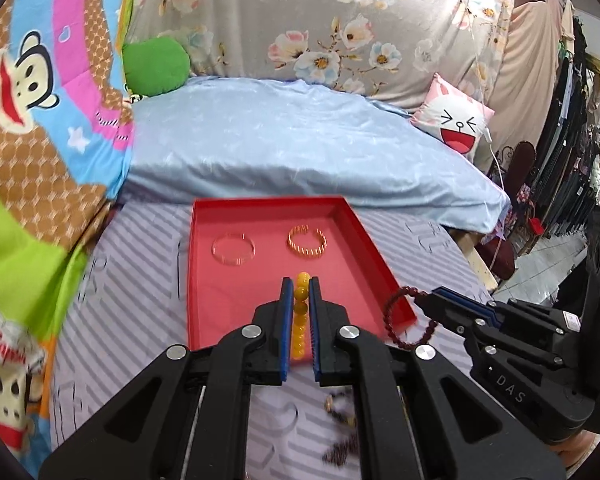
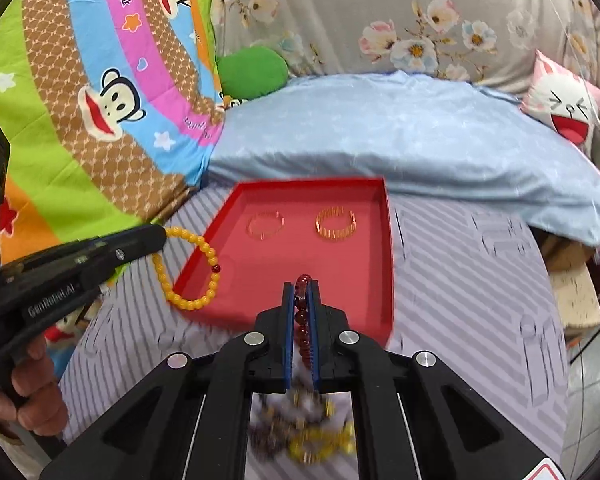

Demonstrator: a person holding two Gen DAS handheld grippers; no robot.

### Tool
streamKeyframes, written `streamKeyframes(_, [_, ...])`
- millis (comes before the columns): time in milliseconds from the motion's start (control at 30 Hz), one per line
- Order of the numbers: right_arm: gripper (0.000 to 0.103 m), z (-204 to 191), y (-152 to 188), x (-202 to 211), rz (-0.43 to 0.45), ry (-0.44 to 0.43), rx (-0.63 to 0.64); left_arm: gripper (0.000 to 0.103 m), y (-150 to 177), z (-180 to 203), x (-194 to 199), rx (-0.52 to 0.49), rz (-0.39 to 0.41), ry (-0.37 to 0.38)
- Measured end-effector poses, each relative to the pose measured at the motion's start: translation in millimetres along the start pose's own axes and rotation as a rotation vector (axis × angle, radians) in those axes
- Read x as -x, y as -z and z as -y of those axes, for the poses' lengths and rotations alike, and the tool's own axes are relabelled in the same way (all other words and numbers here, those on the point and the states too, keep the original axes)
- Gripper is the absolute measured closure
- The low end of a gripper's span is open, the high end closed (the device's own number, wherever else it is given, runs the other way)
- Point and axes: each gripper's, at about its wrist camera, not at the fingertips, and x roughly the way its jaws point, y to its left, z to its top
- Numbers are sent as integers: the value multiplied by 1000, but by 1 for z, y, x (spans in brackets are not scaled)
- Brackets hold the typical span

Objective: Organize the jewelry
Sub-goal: 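Carry both bead bracelets into the red tray beside the bangles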

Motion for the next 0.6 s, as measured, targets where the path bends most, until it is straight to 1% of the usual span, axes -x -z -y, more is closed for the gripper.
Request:
streamKeyframes(100, [97,2,-23,-27,-13,-33,-10,96,-16,-5,-20,8,1,18])
streamKeyframes(233, [97,7,-38,-65,-59,-84,-42,96,-29,-17,-55,29,-31,46])
streamKeyframes(300, [97,9,-38,-83,-84,-97,-55,96,-30,-24,-76,42,-52,54])
streamKeyframes(433, [97,17,-33,-124,-156,-112,-93,96,-22,-39,-111,56,-108,39])
streamKeyframes(500, [97,22,-29,-139,-184,-103,-104,96,-15,-47,-128,60,-141,21])
streamKeyframes(600, [97,28,-23,-155,-211,-66,-93,95,-5,-57,-145,62,-179,-16])
